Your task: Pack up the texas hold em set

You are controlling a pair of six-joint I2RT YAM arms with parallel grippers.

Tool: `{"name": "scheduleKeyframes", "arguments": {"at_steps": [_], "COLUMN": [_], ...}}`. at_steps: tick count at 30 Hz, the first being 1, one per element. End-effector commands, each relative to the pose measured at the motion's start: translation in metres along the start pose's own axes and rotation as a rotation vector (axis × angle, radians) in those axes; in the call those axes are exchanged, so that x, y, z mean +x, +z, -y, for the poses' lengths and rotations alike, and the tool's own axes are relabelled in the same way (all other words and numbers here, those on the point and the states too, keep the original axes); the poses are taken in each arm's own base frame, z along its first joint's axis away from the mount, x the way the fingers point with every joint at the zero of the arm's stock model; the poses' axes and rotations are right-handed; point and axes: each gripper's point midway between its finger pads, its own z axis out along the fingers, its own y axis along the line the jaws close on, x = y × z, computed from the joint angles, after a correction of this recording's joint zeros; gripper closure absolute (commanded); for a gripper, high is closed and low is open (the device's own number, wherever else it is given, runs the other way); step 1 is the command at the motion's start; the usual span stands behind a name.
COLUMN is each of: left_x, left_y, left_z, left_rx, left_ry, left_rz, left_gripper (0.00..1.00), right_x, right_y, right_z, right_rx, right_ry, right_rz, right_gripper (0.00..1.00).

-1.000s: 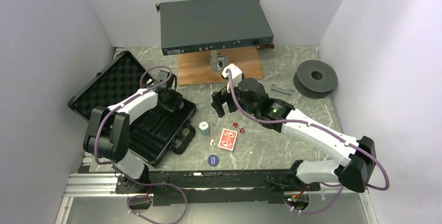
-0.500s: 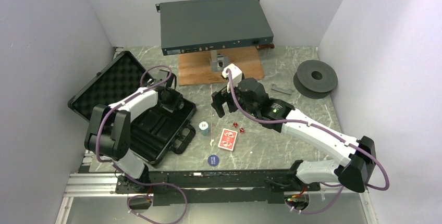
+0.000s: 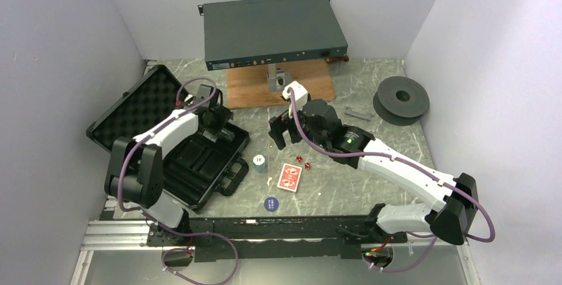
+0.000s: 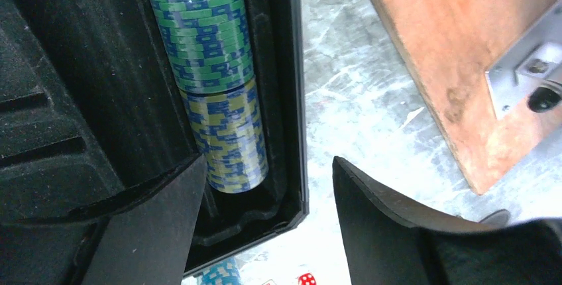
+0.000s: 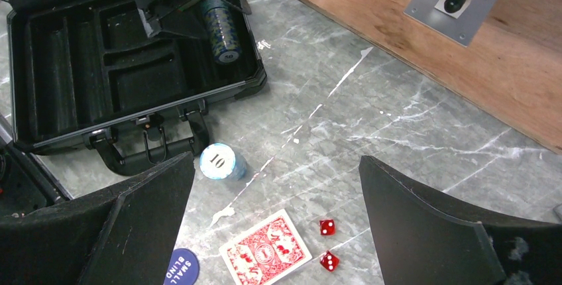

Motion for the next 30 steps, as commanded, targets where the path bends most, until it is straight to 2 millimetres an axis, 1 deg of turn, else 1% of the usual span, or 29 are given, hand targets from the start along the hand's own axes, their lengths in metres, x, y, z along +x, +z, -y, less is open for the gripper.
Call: {"name": "scheduleKeyframes", "arguments": {"at_steps": [1, 5, 8, 11, 14, 15, 18, 20, 21, 23, 26, 28, 30], "left_x": [-0.021, -0.030, -0.037, -0.044, -0.051, -0.053, -0.055, -0.055, -0.054, -0.057, -0.066, -0.072, -0.079], "left_y": [-0.031, -0.051, -0.065, -0.081, -0.094, -0.100, -0.117, -0.131, -0.137, -0.154, -0.179, -0.190, -0.198], "left_z": [0.022, 0.021, 0.019, 0.015, 0.006, 0.004, 0.004, 0.008, 0.006, 0.003, -0.010, -0.026, -0.045], "left_rx": [0.101, 0.132, 0.150, 0.164, 0.155, 0.159, 0.205, 0.280, 0.308, 0.355, 0.351, 0.305, 0.240], "left_ry": [0.005, 0.018, 0.059, 0.111, 0.154, 0.194, 0.316, 0.383, 0.410, 0.448, 0.526, 0.592, 0.640], "left_rz": [0.079, 0.128, 0.166, 0.208, 0.248, 0.262, 0.286, 0.307, 0.321, 0.363, 0.432, 0.470, 0.512], "left_gripper": [0.23, 0.19, 0.16, 0.17, 0.07, 0.05, 0.05, 0.05, 0.05, 0.05, 0.05, 0.06, 0.06], "right_x": [-0.014, -0.013, -0.013, -0.013, -0.013, -0.014, -0.015, -0.016, -0.016, -0.017, -0.018, -0.017, -0.015], "right_y": [-0.006, -0.007, -0.009, -0.009, -0.010, -0.011, -0.011, -0.011, -0.012, -0.012, -0.013, -0.013, -0.012], "right_z": [0.003, 0.003, 0.003, 0.003, 0.003, 0.003, 0.003, 0.002, 0.002, 0.002, 0.001, 0.001, 0.000], "right_rx": [0.010, 0.009, 0.007, 0.009, 0.011, 0.011, 0.010, 0.009, 0.009, 0.009, 0.009, 0.009, 0.008], "right_ry": [0.003, 0.007, 0.010, 0.009, 0.011, 0.012, 0.016, 0.020, 0.023, 0.029, 0.041, 0.050, 0.062], "right_rz": [0.058, 0.056, 0.053, 0.049, 0.046, 0.047, 0.045, 0.042, 0.040, 0.036, 0.033, 0.028, 0.020], "right_gripper": [0.01, 0.01, 0.02, 0.01, 0.02, 0.02, 0.02, 0.02, 0.02, 0.02, 0.02, 0.02, 0.02]}}
